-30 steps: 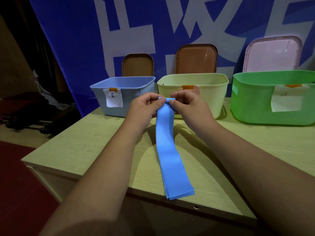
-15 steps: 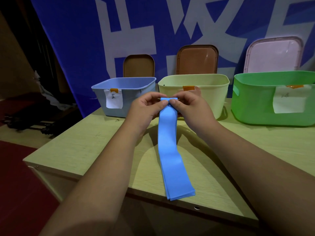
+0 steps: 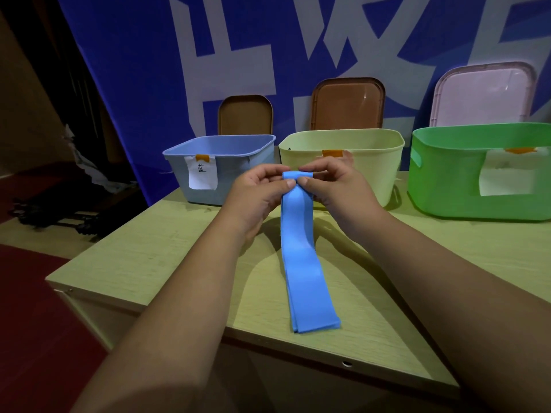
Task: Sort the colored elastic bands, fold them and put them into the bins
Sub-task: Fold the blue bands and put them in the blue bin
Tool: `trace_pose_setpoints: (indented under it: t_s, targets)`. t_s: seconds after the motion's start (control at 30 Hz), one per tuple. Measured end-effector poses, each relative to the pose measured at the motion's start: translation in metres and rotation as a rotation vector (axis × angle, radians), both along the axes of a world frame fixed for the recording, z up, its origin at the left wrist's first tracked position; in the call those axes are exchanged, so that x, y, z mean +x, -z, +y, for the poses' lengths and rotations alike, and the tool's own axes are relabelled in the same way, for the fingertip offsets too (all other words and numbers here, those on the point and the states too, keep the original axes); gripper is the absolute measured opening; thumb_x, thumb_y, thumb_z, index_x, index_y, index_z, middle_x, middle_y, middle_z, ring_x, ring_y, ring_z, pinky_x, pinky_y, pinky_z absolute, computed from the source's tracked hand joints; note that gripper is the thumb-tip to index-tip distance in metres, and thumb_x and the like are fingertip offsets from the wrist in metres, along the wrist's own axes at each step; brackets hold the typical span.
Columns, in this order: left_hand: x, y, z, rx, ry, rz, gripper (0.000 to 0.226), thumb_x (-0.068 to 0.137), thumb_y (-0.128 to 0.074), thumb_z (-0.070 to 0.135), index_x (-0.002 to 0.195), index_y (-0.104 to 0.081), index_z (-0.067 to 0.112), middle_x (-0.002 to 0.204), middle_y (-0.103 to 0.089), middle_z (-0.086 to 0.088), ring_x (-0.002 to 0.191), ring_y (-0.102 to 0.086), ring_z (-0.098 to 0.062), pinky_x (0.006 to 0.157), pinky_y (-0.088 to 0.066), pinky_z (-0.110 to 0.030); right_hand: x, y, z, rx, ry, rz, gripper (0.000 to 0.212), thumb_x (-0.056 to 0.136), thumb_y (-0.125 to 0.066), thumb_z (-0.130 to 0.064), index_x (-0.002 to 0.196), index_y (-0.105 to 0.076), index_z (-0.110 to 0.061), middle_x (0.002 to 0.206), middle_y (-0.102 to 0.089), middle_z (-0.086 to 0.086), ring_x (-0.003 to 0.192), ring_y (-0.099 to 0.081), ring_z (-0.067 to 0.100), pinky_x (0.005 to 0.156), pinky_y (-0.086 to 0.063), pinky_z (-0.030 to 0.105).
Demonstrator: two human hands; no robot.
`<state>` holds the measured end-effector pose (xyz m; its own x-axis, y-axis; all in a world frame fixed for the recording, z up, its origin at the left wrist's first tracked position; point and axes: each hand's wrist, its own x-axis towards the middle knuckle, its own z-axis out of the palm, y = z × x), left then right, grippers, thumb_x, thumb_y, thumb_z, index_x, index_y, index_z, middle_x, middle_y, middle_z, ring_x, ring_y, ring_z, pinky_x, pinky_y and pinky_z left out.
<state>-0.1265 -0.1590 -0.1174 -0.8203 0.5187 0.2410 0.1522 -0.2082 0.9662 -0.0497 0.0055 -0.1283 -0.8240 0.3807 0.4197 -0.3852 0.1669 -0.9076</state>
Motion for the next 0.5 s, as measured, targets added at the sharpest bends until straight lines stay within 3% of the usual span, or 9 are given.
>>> trace_pose_setpoints:
  t_s: [0.1, 0.2, 0.33, 0.43, 0.5]
  targets:
    - [0.0005, -0.0003, 0.0003, 0.012, 0.041, -0.04, 0.031, 0.098, -0.07, 0.0, 0.129, -0.07, 0.002, 0.12, -0.078, -0.018, 0.112, -0.076, -0.03, 0.095, -0.061, -0.033, -0.0004, 0.0002, 0.0007, -0.056, -0.011, -0.004, 0.015, 0.093, -0.079, -0.002, 0.105, -0.077, -0.01, 0.102, -0.073, 0.008, 0.1, -0.074, 0.028, 0.094, -0.065, 0.044]
    - [0.001, 0.0002, 0.0006, -0.006, 0.044, -0.03, 0.027, 0.099, -0.073, 0.007, 0.126, -0.073, 0.004, 0.12, -0.079, -0.015, 0.113, -0.076, -0.028, 0.095, -0.06, -0.034, -0.0002, 0.0011, 0.0024, -0.1, -0.051, 0.0, 0.016, 0.091, -0.08, 0.002, 0.099, -0.077, -0.012, 0.095, -0.073, 0.006, 0.095, -0.074, 0.023, 0.09, -0.064, 0.039]
    - [0.0016, 0.0003, -0.0013, -0.034, 0.004, 0.02, 0.025, 0.098, -0.075, 0.007, 0.123, -0.076, 0.009, 0.117, -0.08, -0.011, 0.111, -0.077, -0.025, 0.093, -0.061, -0.032, 0.0004, 0.002, 0.0037, -0.071, -0.053, -0.01, 0.018, 0.09, -0.081, 0.0, 0.1, -0.077, -0.015, 0.101, -0.073, 0.009, 0.095, -0.075, 0.021, 0.087, -0.062, 0.034]
    - [0.0017, -0.0002, -0.0022, -0.018, -0.012, 0.03, 0.025, 0.096, -0.075, 0.001, 0.118, -0.076, 0.011, 0.115, -0.08, -0.01, 0.109, -0.077, -0.025, 0.091, -0.062, -0.031, -0.002, 0.0022, 0.0039, -0.077, -0.074, -0.016, 0.017, 0.087, -0.083, -0.024, 0.104, -0.081, -0.025, 0.123, -0.069, 0.017, 0.106, -0.075, 0.026, 0.091, -0.064, 0.043]
    - [0.0015, -0.0004, -0.0023, 0.002, -0.003, 0.025, 0.026, 0.094, -0.076, -0.002, 0.117, -0.077, 0.011, 0.116, -0.079, -0.012, 0.11, -0.077, -0.026, 0.093, -0.062, -0.034, -0.0032, 0.0028, 0.0052, -0.018, -0.037, -0.026, 0.024, 0.085, -0.083, -0.04, 0.108, -0.081, -0.033, 0.136, -0.062, 0.015, 0.108, -0.075, 0.021, 0.088, -0.065, 0.041]
